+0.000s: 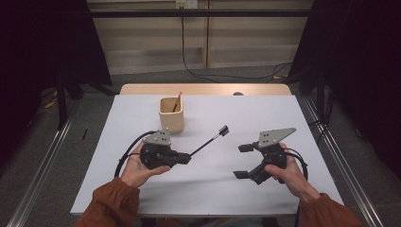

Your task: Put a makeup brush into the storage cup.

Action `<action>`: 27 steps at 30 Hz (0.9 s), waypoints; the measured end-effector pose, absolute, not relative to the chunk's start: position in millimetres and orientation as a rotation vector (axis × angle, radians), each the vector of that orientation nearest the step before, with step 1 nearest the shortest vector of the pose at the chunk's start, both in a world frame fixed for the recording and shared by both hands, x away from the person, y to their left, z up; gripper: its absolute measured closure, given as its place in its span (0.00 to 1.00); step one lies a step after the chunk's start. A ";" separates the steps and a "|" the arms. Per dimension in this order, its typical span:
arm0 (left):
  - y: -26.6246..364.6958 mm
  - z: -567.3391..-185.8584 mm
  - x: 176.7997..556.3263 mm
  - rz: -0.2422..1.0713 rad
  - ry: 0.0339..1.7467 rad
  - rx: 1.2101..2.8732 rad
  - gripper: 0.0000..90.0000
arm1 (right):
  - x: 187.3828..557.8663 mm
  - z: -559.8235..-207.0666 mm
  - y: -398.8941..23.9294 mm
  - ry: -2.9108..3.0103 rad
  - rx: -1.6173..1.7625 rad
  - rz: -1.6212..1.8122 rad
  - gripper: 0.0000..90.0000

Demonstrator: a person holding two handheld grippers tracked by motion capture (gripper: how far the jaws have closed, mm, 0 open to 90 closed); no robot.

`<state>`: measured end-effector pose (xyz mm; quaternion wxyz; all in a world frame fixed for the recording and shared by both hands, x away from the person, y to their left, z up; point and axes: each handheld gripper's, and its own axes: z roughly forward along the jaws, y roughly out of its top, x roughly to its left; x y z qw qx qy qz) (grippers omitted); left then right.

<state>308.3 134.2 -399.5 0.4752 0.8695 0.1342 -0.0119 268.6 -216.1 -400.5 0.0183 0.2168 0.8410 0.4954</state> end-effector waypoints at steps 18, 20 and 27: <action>123.3 -406.8 300.2 0.001 0.337 1.991 0.96 | 267.9 -394.5 -216.7 2.555 0.635 1.618 0.07; 122.6 -407.2 299.1 0.014 0.343 1.973 0.96 | 267.8 -393.4 -216.6 2.546 0.633 1.625 0.08; 120.1 -408.3 294.4 0.043 0.334 1.921 0.96 | 268.7 -387.8 -215.1 2.516 0.623 1.640 0.11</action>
